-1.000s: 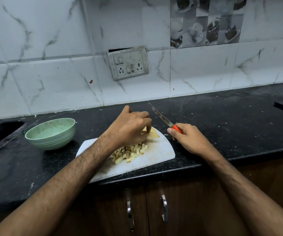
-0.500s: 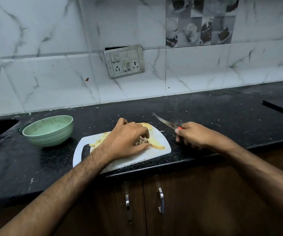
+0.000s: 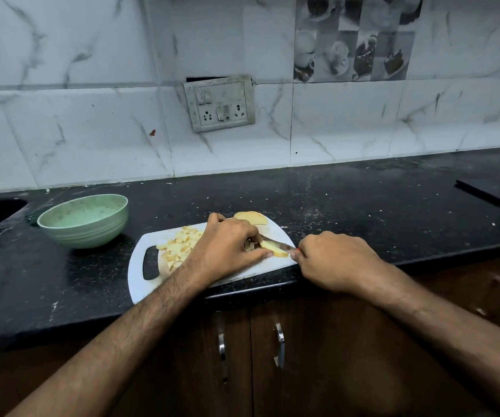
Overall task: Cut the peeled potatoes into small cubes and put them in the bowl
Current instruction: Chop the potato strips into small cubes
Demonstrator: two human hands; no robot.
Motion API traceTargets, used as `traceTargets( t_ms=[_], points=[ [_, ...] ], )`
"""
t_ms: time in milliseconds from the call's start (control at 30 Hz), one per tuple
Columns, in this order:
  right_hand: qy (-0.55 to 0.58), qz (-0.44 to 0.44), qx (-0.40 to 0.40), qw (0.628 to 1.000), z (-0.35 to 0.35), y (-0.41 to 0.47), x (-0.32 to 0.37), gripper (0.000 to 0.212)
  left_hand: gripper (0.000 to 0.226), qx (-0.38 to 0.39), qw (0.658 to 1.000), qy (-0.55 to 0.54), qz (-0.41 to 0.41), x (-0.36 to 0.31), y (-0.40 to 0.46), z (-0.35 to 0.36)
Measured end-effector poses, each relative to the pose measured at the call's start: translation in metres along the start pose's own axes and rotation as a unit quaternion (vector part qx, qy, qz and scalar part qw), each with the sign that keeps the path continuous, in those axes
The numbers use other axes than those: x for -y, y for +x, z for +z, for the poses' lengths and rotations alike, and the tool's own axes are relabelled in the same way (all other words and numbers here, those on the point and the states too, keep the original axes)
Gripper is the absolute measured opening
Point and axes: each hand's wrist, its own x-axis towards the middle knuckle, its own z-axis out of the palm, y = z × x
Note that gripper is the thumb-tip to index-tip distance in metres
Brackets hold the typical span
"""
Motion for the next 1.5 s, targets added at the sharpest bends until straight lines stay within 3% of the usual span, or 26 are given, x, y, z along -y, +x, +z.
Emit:
traceTargets(
  t_ms=[500,700,933,1500],
  points=[
    [-0.061,-0.019,-0.010,0.998,0.009,0.000,0.021,0.027,0.040,-0.005,1.000,-0.009,0.019,0.002,-0.001,0.005],
    [-0.051,-0.033,-0.001,0.998,0.012,-0.008,0.013,0.027,0.052,0.003,0.999,0.034,0.023,-0.001,-0.003,0.001],
    [-0.045,-0.034,0.009,0.998,0.004,-0.062,-0.006,0.029,0.041,-0.001,0.998,0.056,0.038,-0.001,-0.002,0.002],
    [-0.141,-0.042,-0.016,0.989,-0.017,-0.060,-0.034,0.042,0.024,0.041,0.996,0.052,0.061,0.001,-0.005,0.000]
  ],
)
